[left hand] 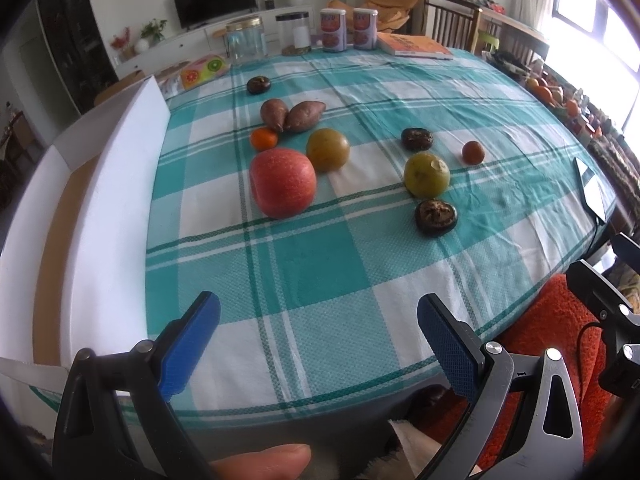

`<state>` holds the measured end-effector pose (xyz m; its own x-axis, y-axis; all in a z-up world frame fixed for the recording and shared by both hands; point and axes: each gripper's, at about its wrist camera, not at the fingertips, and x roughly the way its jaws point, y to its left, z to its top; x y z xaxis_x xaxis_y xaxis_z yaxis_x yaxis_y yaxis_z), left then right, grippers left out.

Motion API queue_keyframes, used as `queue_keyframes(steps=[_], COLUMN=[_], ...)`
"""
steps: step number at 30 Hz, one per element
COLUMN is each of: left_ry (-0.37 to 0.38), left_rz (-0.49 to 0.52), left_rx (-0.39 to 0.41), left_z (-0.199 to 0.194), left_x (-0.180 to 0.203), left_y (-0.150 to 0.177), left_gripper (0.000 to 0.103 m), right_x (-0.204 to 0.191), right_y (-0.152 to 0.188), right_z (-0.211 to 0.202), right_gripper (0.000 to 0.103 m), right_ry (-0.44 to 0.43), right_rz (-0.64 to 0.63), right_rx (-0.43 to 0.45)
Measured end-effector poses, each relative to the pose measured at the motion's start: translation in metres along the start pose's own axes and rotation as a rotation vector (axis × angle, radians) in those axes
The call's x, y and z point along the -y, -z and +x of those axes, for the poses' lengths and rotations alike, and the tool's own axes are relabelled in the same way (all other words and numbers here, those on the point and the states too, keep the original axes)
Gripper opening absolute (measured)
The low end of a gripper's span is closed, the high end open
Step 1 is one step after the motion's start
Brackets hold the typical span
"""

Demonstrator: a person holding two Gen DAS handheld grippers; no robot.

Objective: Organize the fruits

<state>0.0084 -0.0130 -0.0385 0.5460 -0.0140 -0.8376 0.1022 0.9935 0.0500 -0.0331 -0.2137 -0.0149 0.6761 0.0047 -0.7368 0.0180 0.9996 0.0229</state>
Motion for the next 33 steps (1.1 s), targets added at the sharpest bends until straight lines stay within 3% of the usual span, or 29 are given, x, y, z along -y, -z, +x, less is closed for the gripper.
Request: queue_keyframes(steps=[6,11,17,31,33], left_ry=[0.01,0.038,0.026,0.045,0.068], left_rz=[-0.015,-0.08,-0.061,-0.006,0.013], left_rx=[-0.024,-0.112,-0.193,-0.043,-0.067], left_z=[0.014,0.06,0.103,0.097,0.097], left_x=[-0.005,-0.022,-0.021,-0.021,-0.024], left_y=[-0.001,-0.005,-0.001,0.009,0.006], left_gripper=[0.1,0.1,0.101,0.102,0.101], right_x=[0.002,0.003,0.006,0.006,0.005], right_y=[0.001,0.002,0.004,0.008,0.009], right_z=[0.002,0.002,0.003,0.014,0.014], right_gripper=[0.103,0.103,0.103,0.103,0.103], right_ry=[-0.006,-0.009,-0.013,-0.045,-0.048], right_rz=[0.01,0.013,0.026,0.039,0.036], right_rx=[-0.003,-0.005,-0.011,-0.037,-0.037])
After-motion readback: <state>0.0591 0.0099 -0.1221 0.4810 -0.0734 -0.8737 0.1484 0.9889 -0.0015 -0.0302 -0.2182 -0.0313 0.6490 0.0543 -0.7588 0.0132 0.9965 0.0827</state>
